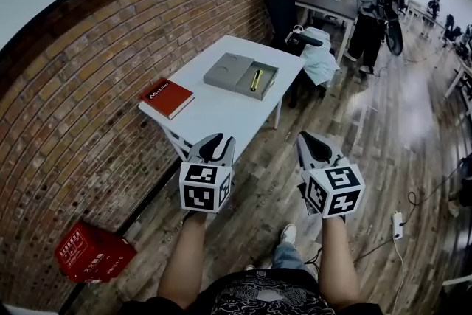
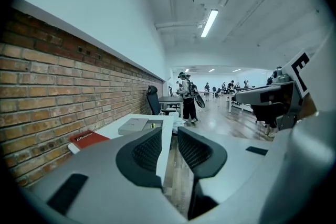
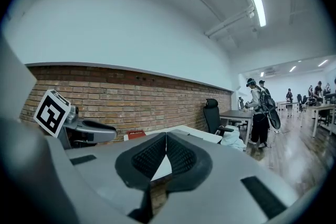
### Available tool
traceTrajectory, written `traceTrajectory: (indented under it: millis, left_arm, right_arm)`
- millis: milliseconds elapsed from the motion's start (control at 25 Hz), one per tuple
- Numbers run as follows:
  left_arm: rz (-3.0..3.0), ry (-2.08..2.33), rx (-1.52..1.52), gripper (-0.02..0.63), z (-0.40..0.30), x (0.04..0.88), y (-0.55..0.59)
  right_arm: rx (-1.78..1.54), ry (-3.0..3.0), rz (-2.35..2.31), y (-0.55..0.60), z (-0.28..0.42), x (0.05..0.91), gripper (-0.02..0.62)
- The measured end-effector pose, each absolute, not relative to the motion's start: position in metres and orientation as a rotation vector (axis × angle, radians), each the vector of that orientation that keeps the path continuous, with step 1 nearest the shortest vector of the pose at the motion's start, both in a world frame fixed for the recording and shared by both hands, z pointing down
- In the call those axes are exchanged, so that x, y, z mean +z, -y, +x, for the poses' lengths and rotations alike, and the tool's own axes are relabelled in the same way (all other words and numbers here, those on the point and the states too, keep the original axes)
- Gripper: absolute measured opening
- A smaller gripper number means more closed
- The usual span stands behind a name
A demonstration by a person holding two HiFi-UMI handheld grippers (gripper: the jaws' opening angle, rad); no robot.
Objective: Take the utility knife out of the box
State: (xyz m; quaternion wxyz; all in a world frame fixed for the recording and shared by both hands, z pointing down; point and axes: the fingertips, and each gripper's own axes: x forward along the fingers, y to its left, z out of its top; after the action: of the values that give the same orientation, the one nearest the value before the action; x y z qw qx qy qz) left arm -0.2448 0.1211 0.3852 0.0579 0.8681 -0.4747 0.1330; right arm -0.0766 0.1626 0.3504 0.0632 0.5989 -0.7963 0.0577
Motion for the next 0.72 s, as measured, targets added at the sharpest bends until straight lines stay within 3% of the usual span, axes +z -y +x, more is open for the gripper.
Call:
traceTrajectory:
  millis: [720]
  left_arm:
    - [2.6,1.472,0.427,0.181,-0.127,0.39,0.008]
  right_arm:
    - [0.186,2.456,1.719,-0.037,0.029,0.359,0.02]
